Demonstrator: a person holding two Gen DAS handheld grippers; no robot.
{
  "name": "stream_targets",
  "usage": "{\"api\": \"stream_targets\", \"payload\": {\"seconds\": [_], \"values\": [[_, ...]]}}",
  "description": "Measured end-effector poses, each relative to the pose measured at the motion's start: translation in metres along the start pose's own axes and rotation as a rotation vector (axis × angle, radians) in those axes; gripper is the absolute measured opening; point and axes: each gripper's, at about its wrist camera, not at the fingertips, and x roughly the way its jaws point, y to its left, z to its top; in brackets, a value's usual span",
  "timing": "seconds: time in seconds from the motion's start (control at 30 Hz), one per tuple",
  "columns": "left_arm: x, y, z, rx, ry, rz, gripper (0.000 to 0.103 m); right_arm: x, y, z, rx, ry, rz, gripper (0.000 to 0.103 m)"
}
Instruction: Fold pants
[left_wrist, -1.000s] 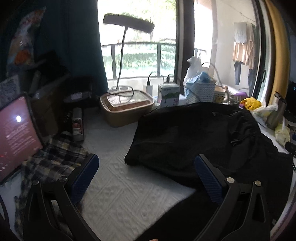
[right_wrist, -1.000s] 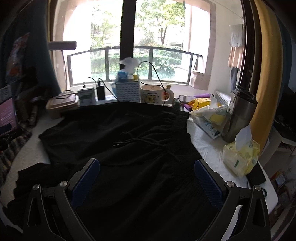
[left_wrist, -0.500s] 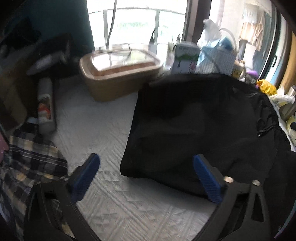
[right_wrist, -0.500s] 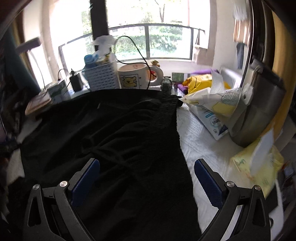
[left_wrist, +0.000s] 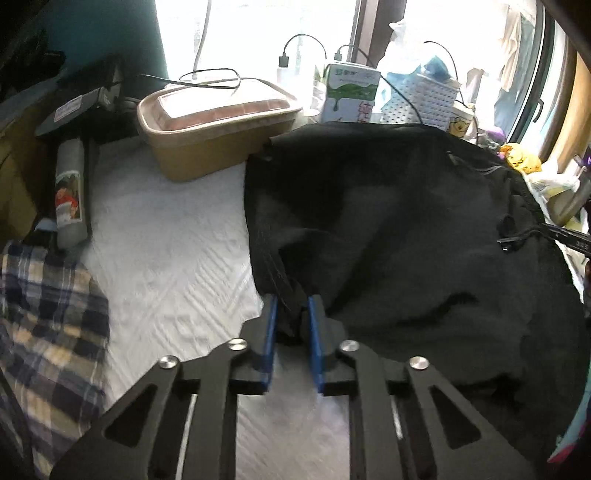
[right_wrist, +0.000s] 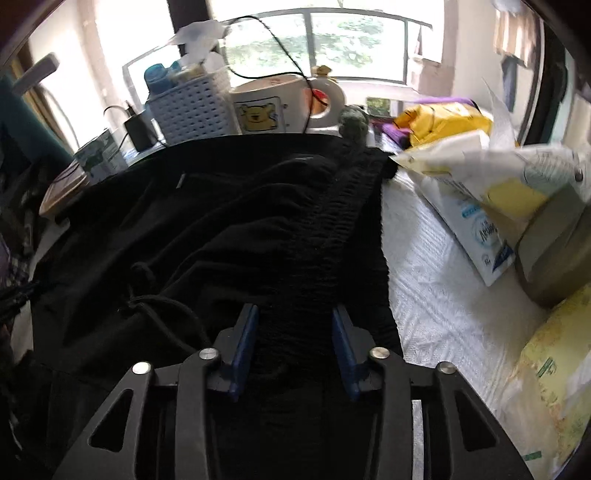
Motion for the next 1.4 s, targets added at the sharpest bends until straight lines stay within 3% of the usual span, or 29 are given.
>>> {"api": "stream_targets", "payload": {"seconds": [0.2,0.37,0.57,0.6,0.7,0.9,0.97,1.03,1.13,1.2,1.27,1.33,1.4], "values": [[-0.029,-0.016,-0.024,-0.015,0.035,-0.049,0.010,-0.028,-0.012,-0.008,-0.035,-0.037,-0.066,0.004],[-0.034,-0.022,-0.044,-0.006,0.080,-0.044,0.010,-0.037,-0.027,-0.018,-0.030,-0.028,-0.115,0.000],[-0.044,-0.008,-0.027,-0.021,-0.002,-0.030,0.011,-0.052,-0.045,-0.020,0.019,-0.060,-0.118,0.000],[-0.042,-0.006,-0.021,-0.006,-0.022,0.004,0.017,-0.056,-0.047,-0.019,0.038,-0.072,-0.096,0.000],[-0.034,0.001,-0.008,0.001,-0.062,0.032,0.059,-0.056,-0.043,-0.016,0.039,-0.068,-0.065,0.000],[-0.007,0.004,0.006,0.013,-0.039,0.050,0.061,-0.045,-0.031,-0.009,0.021,-0.070,-0.037,0.003],[-0.004,0.007,0.003,-0.016,-0.022,0.000,0.057,-0.042,-0.029,-0.007,0.013,-0.066,-0.036,0.024],[-0.001,0.002,-0.002,-0.010,-0.008,-0.026,0.027,-0.035,-0.026,-0.004,0.006,-0.051,-0.019,0.103],[-0.002,-0.008,-0.014,0.014,0.001,-0.036,0.010,-0.030,-0.020,-0.002,-0.025,-0.052,0.002,0.103],[-0.007,-0.012,-0.021,0.011,0.004,-0.050,0.007,-0.024,-0.018,0.002,-0.044,-0.042,-0.008,0.101],[-0.012,-0.013,-0.027,-0.007,0.000,-0.065,0.007,-0.016,-0.020,0.004,-0.039,-0.013,0.018,0.088],[-0.018,-0.015,-0.033,-0.018,0.004,-0.069,0.007,-0.005,-0.022,0.004,-0.033,0.019,0.048,0.043],[-0.026,-0.018,-0.038,-0.023,0.011,-0.074,0.007,0.002,-0.022,0.002,-0.046,0.028,0.029,0.030]]}}
